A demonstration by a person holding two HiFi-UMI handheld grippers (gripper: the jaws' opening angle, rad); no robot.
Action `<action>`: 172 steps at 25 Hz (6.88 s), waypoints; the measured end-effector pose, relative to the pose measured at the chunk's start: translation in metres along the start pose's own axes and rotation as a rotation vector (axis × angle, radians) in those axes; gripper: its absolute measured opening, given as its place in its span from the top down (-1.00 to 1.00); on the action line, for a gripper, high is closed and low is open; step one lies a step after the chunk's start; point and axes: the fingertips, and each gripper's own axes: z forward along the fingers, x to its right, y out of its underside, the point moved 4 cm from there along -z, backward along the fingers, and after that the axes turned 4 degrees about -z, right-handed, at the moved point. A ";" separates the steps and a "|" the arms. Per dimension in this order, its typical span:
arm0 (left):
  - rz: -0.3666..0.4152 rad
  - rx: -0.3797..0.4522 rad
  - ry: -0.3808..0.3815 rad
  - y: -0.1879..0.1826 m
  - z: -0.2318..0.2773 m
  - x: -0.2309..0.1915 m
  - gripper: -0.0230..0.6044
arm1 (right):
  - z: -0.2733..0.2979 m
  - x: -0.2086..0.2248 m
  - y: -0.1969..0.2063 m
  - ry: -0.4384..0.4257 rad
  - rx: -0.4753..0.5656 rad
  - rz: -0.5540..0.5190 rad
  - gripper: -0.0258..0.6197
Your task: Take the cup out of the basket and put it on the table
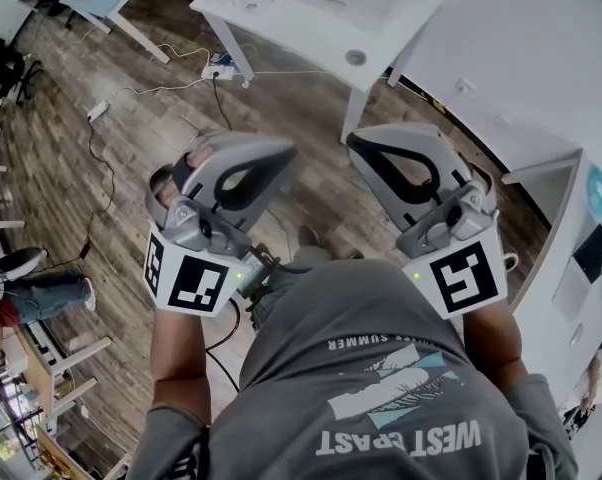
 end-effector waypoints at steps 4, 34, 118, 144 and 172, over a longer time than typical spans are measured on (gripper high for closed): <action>-0.009 0.027 0.011 0.024 -0.003 -0.015 0.90 | 0.028 0.002 0.004 0.006 -0.035 -0.001 0.88; -0.069 -0.063 -0.057 0.081 0.099 -0.087 0.90 | 0.088 0.119 0.093 -0.076 0.003 0.018 0.88; -0.142 -0.092 -0.043 0.259 0.323 -0.306 0.89 | 0.292 0.380 0.287 -0.097 0.001 0.093 0.88; -0.391 -0.172 -0.069 0.391 0.337 -0.349 0.89 | 0.529 0.405 0.491 -0.382 -0.360 0.188 0.77; -0.545 -0.214 -0.082 0.458 0.337 -0.340 0.75 | 0.604 0.301 0.626 -0.754 -0.674 -0.143 0.83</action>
